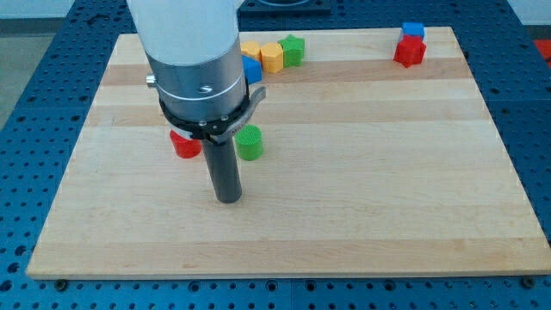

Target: Move green circle below the blue triangle

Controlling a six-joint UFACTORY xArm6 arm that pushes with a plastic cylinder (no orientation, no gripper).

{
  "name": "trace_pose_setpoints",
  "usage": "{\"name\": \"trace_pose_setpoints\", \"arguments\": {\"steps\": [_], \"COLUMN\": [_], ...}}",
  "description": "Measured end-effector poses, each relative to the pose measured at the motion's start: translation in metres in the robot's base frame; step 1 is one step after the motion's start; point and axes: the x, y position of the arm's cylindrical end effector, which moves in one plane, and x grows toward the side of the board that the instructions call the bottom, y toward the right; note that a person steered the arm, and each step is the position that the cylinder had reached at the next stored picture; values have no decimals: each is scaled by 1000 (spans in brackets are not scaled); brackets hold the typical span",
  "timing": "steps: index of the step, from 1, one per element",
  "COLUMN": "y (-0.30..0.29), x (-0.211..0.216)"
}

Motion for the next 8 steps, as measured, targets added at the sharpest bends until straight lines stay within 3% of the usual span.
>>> {"name": "trace_pose_setpoints", "arguments": {"steps": [1, 3, 4, 5, 6, 8], "y": [15, 18, 29, 29, 33, 33], "x": [-39, -50, -94, -98, -131, -140]}}
